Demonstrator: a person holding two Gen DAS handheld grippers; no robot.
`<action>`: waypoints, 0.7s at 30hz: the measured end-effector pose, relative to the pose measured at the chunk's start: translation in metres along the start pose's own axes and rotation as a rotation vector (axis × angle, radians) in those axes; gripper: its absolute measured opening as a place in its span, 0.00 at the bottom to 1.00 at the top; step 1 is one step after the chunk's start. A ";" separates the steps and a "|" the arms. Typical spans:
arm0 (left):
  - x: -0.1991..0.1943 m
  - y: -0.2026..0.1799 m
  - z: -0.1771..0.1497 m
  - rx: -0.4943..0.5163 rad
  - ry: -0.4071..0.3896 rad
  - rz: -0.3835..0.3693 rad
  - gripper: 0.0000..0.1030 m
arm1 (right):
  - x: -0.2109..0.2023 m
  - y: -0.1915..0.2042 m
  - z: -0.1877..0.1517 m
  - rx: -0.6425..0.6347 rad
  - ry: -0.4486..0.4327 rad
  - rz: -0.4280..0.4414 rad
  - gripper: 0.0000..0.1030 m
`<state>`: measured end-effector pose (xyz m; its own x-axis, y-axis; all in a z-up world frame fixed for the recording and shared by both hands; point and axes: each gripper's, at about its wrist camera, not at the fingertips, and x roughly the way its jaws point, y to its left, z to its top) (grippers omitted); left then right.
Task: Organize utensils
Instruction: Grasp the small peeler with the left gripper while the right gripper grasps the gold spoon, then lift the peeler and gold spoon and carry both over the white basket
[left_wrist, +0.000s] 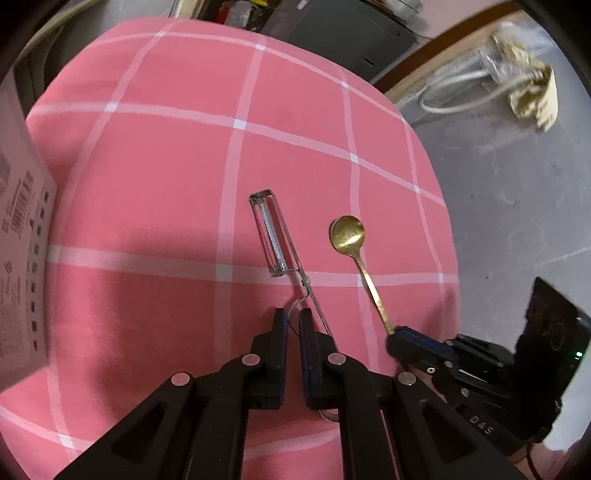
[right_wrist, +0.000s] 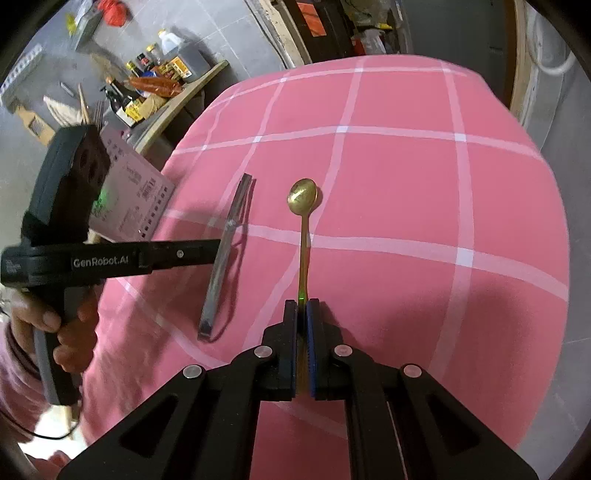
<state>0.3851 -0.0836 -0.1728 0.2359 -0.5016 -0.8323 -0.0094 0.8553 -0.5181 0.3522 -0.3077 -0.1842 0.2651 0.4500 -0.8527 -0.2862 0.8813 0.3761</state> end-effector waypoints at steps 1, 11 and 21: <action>-0.001 0.002 0.000 -0.013 0.002 -0.015 0.07 | 0.001 -0.001 0.003 -0.004 0.001 0.003 0.05; 0.001 0.003 -0.005 -0.055 0.007 -0.036 0.17 | 0.018 0.003 0.031 -0.094 0.033 0.015 0.05; 0.010 -0.005 0.011 -0.059 0.050 0.010 0.12 | 0.040 0.010 0.061 -0.206 0.117 -0.007 0.12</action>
<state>0.3984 -0.0916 -0.1764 0.1868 -0.5004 -0.8454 -0.0689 0.8518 -0.5194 0.4158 -0.2723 -0.1924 0.1628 0.4142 -0.8955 -0.4695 0.8308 0.2989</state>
